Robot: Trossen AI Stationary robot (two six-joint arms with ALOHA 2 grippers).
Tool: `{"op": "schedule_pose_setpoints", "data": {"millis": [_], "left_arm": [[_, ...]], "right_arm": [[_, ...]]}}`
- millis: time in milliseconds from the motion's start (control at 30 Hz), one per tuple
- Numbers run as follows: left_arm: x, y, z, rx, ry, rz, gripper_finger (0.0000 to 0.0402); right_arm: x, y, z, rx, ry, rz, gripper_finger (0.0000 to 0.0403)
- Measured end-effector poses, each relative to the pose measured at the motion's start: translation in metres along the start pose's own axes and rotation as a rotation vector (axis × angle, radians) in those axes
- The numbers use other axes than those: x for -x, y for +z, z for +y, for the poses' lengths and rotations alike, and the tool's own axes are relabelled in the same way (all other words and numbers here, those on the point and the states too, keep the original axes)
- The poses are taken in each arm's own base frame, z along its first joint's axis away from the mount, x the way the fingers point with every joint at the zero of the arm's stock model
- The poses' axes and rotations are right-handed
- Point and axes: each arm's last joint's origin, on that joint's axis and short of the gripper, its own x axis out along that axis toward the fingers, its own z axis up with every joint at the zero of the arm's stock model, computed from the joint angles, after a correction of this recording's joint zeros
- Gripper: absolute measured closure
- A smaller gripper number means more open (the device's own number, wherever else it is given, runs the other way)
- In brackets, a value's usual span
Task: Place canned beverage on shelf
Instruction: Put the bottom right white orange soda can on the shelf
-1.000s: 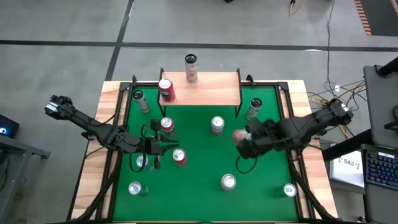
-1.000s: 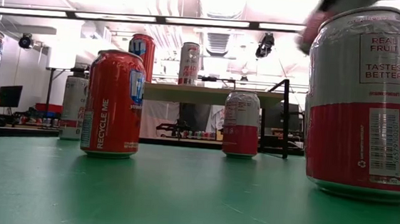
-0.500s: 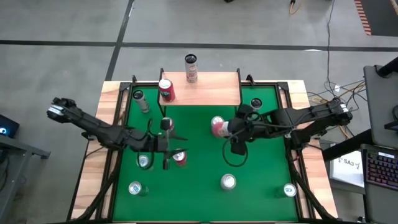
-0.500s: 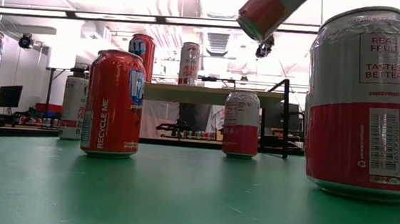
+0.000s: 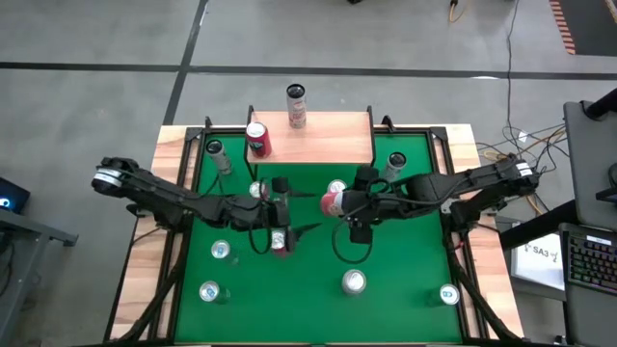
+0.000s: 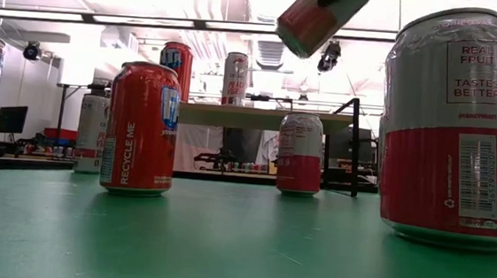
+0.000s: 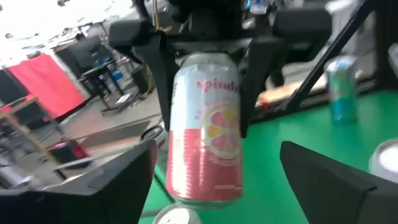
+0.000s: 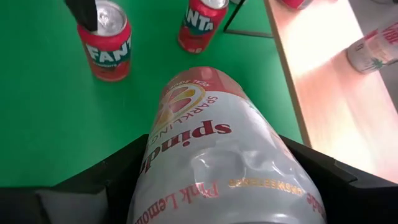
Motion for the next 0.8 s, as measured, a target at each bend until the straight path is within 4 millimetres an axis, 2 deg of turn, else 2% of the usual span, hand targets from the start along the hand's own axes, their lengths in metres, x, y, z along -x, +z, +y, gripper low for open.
{"op": "schedule_pose_setpoints", "data": {"millis": [233, 433, 800], "left_arm": [[-0.013, -0.007, -0.004, -0.053, 0.028, 0.097, 0.0063], [-0.020, -0.015, -0.004, -0.052, 0.034, 0.118, 0.0063], [-0.047, -0.027, -0.009, -0.038, 0.004, 0.142, 0.0063]], "right_arm": [[-0.006, -0.001, 0.003, 0.009, 0.001, 0.021, 0.0115], [-0.006, 0.000, 0.003, 0.002, 0.001, 0.016, 0.0115], [-0.006, 0.002, 0.003, -0.033, 0.009, -0.008, 0.0115]]}}
